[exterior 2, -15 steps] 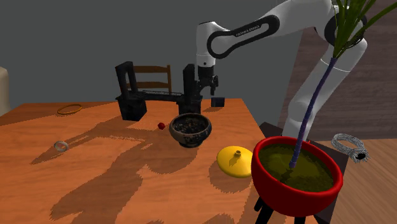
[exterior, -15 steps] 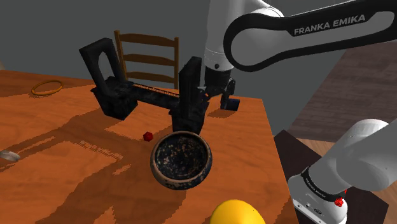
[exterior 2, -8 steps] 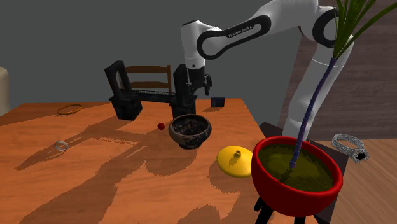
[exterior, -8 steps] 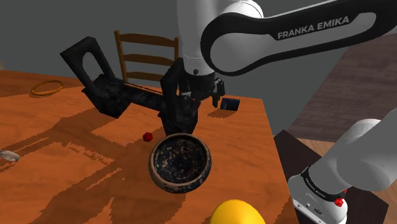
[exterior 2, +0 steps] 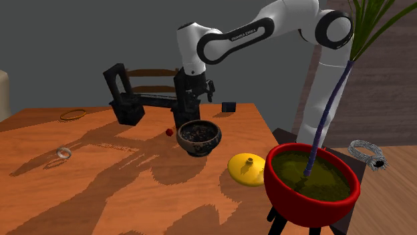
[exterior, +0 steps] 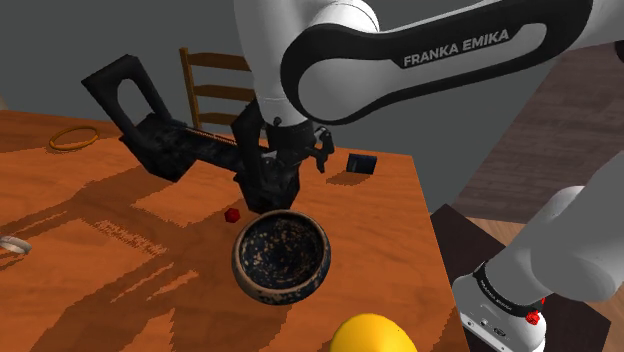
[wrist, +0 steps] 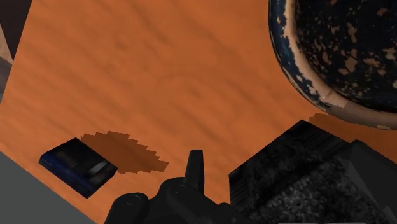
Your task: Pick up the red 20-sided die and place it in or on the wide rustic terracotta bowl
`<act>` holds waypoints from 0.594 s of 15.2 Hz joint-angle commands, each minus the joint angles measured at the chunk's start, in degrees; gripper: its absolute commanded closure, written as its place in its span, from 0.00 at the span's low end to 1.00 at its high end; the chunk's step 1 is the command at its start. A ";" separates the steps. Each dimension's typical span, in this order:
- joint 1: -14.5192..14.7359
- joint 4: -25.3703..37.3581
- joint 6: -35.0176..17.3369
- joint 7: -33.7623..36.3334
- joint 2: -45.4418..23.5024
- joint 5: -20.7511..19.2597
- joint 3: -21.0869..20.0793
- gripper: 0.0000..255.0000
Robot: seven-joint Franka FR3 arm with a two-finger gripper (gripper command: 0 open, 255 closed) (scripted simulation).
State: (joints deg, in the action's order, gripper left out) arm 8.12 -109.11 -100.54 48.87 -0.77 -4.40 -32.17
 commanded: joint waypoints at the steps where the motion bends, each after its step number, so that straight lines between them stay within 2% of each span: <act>1: 0.74 3.73 -3.07 2.38 -7.16 -2.44 -0.56 0.00; 5: 3.58 12.60 -2.75 6.17 -17.44 -6.86 -0.93 0.00; 9: 7.92 23.42 -1.11 8.62 -27.72 -10.62 0.09 0.00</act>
State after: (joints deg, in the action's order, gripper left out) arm 14.94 -87.84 -96.24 56.66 -19.98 -13.24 -32.94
